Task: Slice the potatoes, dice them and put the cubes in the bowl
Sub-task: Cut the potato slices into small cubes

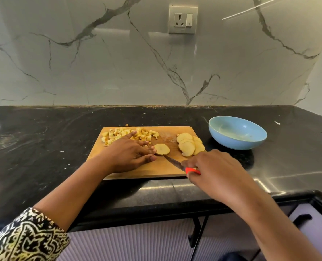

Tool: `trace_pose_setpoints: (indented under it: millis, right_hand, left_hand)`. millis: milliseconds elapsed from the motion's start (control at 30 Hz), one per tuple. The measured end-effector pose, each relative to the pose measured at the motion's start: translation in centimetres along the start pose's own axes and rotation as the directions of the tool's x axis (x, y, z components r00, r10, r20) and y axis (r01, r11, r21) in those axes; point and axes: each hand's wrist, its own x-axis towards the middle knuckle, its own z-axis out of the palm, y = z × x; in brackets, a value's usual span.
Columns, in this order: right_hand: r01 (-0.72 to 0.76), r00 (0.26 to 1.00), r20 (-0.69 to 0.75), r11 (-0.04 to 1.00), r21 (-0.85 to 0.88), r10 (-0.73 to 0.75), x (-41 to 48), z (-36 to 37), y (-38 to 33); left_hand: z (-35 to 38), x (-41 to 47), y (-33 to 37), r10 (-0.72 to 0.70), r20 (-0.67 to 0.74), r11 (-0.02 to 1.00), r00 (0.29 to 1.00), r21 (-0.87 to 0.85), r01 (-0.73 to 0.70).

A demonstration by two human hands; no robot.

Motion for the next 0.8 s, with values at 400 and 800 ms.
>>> trace_pose_setpoints:
  millis: [400,800]
  right_hand:
    - [-0.007,0.998,-0.064,0.993,0.117,0.014,4.6,3.4,-1.3]
    - [0.057,0.997,-0.039,0.997,-0.057,-0.06,1.2,4.7,-1.7]
  left_hand:
    - [-0.3,-0.3,-0.1,-0.019,-0.004,0.999,1.0,0.036,0.019]
    - [-0.2,-0.2,0.0,-0.026,-0.036,0.999,0.999,0.031,0.027]
